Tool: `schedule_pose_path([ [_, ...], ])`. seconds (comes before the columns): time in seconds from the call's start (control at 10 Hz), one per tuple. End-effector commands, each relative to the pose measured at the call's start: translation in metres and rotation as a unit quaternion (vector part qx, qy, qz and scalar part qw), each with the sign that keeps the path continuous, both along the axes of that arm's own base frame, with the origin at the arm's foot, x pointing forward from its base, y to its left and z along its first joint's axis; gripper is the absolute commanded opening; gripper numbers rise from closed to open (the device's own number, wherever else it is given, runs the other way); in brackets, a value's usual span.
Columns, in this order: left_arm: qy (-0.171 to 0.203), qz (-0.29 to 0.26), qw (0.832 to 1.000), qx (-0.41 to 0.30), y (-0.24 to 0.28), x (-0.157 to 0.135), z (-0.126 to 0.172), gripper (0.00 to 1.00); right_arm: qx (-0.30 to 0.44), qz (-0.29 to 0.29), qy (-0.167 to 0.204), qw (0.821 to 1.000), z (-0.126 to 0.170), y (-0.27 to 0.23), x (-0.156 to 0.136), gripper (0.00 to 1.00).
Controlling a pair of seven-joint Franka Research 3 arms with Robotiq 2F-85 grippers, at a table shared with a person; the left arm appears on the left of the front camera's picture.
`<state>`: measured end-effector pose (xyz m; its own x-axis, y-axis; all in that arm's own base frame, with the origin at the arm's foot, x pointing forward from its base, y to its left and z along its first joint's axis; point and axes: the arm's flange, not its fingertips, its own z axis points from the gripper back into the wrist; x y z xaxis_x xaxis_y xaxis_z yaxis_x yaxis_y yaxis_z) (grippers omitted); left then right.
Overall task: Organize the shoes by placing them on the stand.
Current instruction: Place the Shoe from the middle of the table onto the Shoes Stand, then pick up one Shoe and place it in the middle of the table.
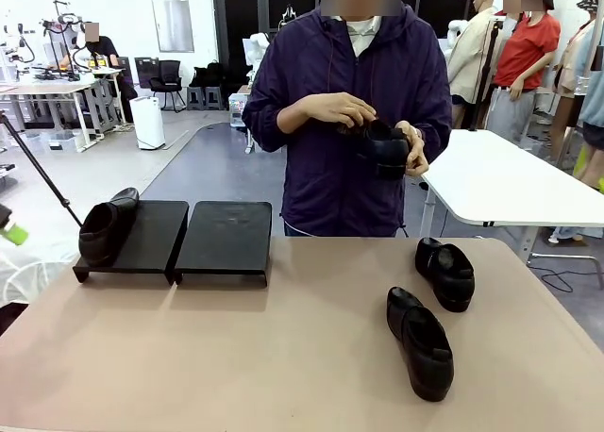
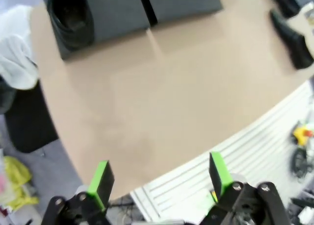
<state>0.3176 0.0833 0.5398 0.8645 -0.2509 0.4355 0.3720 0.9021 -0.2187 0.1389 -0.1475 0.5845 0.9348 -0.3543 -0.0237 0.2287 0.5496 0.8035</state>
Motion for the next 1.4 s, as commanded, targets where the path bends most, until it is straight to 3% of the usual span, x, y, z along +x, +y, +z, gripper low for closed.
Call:
schedule_pose_path([
  [0.0, -0.024, 0.012, 1.000, -0.011, 0.001, -0.001, 0.009, 1.00, 0.000, 0.007, -0.011, 1.000, 0.001, -0.001, -0.004, 1.00],
  [1.2, -0.024, 0.012, 1.000, -0.011, 0.001, -0.001, 0.009, 1.00, 0.000, 0.000, 0.000, 1.000, 0.000, 0.000, 0.000, 1.00],
  [1.3, -0.024, 0.012, 1.000, -0.011, 0.001, -0.001, 0.009, 1.00, -0.041, 0.025, -0.018, 0.999, 0.005, 0.012, 0.002, 1.00],
])
